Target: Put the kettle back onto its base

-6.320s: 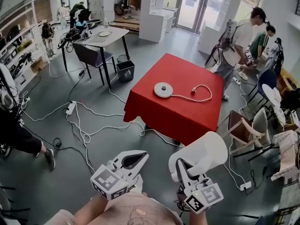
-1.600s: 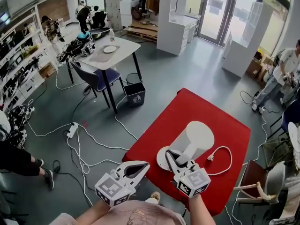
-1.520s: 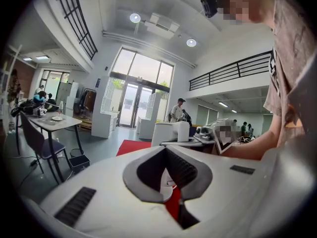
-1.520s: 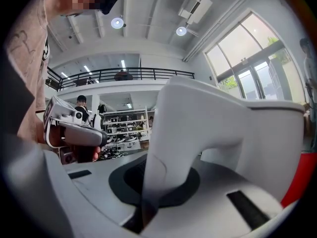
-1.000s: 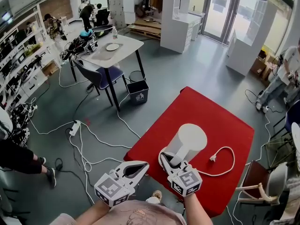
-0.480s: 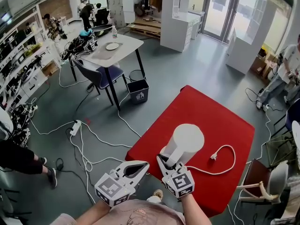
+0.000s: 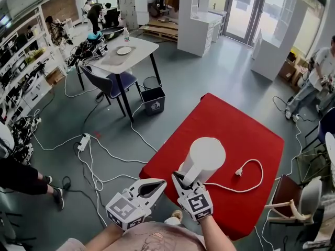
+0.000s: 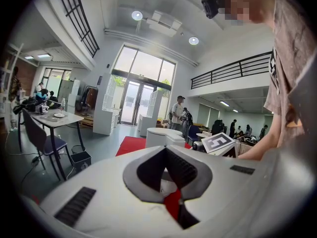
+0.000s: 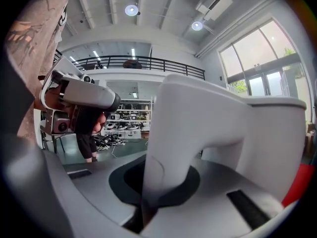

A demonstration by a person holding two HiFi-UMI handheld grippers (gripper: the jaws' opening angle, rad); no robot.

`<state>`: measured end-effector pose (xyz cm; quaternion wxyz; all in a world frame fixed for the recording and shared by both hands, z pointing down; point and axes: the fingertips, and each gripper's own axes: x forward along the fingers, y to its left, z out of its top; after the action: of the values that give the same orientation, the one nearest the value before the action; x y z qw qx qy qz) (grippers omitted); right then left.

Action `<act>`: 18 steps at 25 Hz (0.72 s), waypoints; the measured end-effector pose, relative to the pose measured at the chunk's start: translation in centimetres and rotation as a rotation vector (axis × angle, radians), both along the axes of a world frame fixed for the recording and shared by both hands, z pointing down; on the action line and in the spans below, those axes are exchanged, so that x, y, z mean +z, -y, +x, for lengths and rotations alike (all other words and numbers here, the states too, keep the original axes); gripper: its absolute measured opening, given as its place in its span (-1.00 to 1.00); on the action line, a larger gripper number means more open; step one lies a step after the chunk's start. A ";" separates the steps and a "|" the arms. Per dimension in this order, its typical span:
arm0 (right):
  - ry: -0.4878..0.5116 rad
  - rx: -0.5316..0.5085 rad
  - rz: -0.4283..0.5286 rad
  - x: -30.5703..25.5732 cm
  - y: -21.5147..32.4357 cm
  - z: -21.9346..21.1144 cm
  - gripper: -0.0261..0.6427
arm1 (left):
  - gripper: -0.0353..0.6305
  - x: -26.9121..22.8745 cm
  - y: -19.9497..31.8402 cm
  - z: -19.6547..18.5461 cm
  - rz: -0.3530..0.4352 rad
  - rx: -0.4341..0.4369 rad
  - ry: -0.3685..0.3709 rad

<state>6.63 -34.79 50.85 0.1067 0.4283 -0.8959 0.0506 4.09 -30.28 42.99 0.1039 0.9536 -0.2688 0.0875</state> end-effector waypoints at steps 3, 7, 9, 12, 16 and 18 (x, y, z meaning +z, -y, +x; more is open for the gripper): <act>-0.008 0.000 0.009 0.2 -0.2 -0.7 -0.83 | -0.92 0.0 -0.1 -0.4 -0.003 -0.002 0.001; 0.007 0.008 0.012 -0.4 -0.4 -1.2 -0.83 | -0.92 -0.1 -0.2 -0.8 -0.007 -0.004 0.002; 0.010 0.015 0.016 -0.5 -0.5 -1.3 -0.83 | -0.92 -0.1 -0.3 -1.0 -0.010 -0.005 -0.007; 0.002 0.021 0.023 -0.4 -0.8 -1.3 -0.83 | -0.92 -0.2 -0.4 -1.3 -0.010 -0.007 -0.011; -0.003 0.020 0.022 -0.3 -1.1 -1.7 -0.83 | -0.92 -0.2 -0.6 -1.4 -0.008 -0.004 -0.007; -0.007 0.019 0.025 -0.2 -1.2 -2.0 -0.83 | -0.92 -0.1 -0.7 -1.5 -0.009 -0.004 -0.015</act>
<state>4.60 -33.54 50.64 0.1041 0.4383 -0.8919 0.0390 2.58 -29.58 42.85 0.1105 0.9531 -0.2697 0.0815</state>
